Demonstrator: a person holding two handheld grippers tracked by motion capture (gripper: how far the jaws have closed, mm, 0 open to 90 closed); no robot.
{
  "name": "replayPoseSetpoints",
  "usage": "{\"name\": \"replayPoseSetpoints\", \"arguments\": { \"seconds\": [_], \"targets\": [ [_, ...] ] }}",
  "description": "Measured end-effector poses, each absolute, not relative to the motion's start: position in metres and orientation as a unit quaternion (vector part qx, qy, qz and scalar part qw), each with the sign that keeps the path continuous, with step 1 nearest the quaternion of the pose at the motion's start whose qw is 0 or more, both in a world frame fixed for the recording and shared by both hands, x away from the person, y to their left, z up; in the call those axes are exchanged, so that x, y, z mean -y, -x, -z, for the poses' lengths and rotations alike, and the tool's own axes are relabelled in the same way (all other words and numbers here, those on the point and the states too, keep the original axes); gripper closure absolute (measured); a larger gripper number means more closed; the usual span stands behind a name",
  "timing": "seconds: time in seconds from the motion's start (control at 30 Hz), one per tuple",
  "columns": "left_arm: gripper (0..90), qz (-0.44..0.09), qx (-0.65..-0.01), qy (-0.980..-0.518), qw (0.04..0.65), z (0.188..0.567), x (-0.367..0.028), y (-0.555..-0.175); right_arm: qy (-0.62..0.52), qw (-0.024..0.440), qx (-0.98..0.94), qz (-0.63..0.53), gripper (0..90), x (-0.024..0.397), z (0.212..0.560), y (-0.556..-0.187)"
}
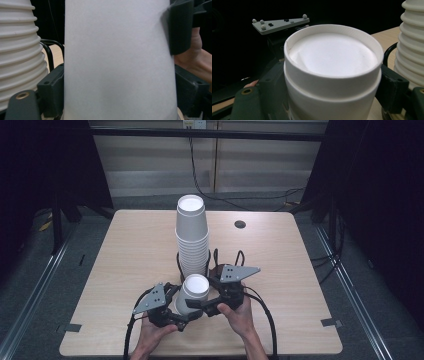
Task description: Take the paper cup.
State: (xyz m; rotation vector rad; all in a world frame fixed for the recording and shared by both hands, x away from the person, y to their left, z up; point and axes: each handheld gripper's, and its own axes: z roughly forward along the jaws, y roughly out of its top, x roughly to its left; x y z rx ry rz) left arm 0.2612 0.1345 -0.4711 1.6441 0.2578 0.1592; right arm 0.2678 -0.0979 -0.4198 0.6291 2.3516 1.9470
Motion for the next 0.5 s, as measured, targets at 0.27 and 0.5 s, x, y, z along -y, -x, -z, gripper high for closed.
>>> {"name": "replayPoseSetpoints", "arguments": {
  "seconds": [0.27,0.5],
  "targets": [
    [16.8,-0.067,-0.115,-0.739,0.660,0.4699,-0.1368,-0.2606,-0.202,0.014,-0.752,-0.628,13.2,0.0956,0.4216,-0.2691],
    [17.0,-0.066,-0.122,-0.749,0.648,0.4708,-0.1386,-0.2622,-0.201,0.007,-0.749,-0.631,13.1,0.0976,0.4211,-0.2703]
  ]
}}
